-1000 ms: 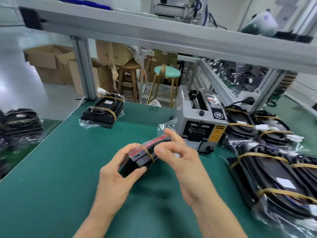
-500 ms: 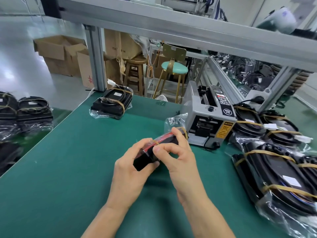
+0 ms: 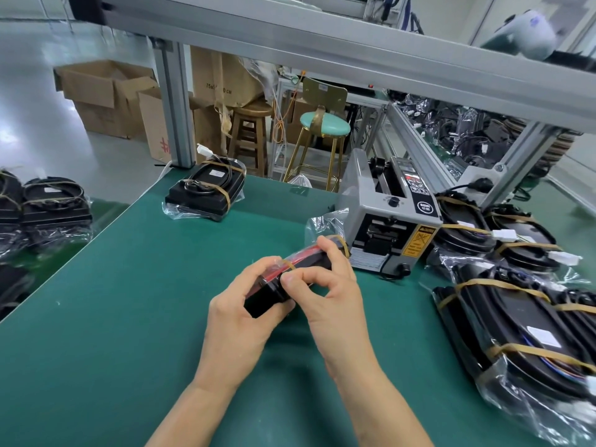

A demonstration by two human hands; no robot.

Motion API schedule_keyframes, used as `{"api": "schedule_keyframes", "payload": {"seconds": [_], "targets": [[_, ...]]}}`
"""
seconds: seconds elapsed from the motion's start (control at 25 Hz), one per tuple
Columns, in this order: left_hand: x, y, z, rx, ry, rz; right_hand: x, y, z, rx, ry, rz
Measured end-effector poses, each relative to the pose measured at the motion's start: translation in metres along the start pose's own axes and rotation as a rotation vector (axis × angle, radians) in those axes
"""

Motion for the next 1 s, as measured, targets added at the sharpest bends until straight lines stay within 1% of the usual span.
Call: {"api": "schedule_keyframes", "payload": {"seconds": [0.2, 0.4, 0.52, 0.72, 1.0], "targets": [[-0.0027, 0.0001, 0.0008, -0.023, -0.009, -0.006, -0.0030, -0.0021, -0.0001, -0.043, 0.010, 0.001], [-0.0016, 0.0005, 0.0012, -0.024, -0.004, 0.013, -0.0082, -0.0047, -0.0040, -0.086, -0.007, 0.064], [-0.0010, 0.0008, 0.0014, -0.015, -0.009, 0.002, -0.0071, -0.0051, -0.0037, -0.088, 0.000, 0.079], [0.0009, -0.0002, 0.0002, -0.008, -0.013, 0.009, -0.0031, -0.0028, -0.0019, -0.052, -0.006, 0.184], [-0.0028, -0.0007, 0.0002, -0.016, -0.031, -0.001, -0.0074, -0.0051, -0.0004, -0.083, 0.003, 0.090]]}}
Point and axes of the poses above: each hand's wrist, its own z-axis towards the middle knuckle, its own y-axis out of the back of the hand, x = y × z, the point moved 4 cm from there along z, towards the middle knuckle, and after that the axes turned 2 degrees about -y, right-handed, at the moved point
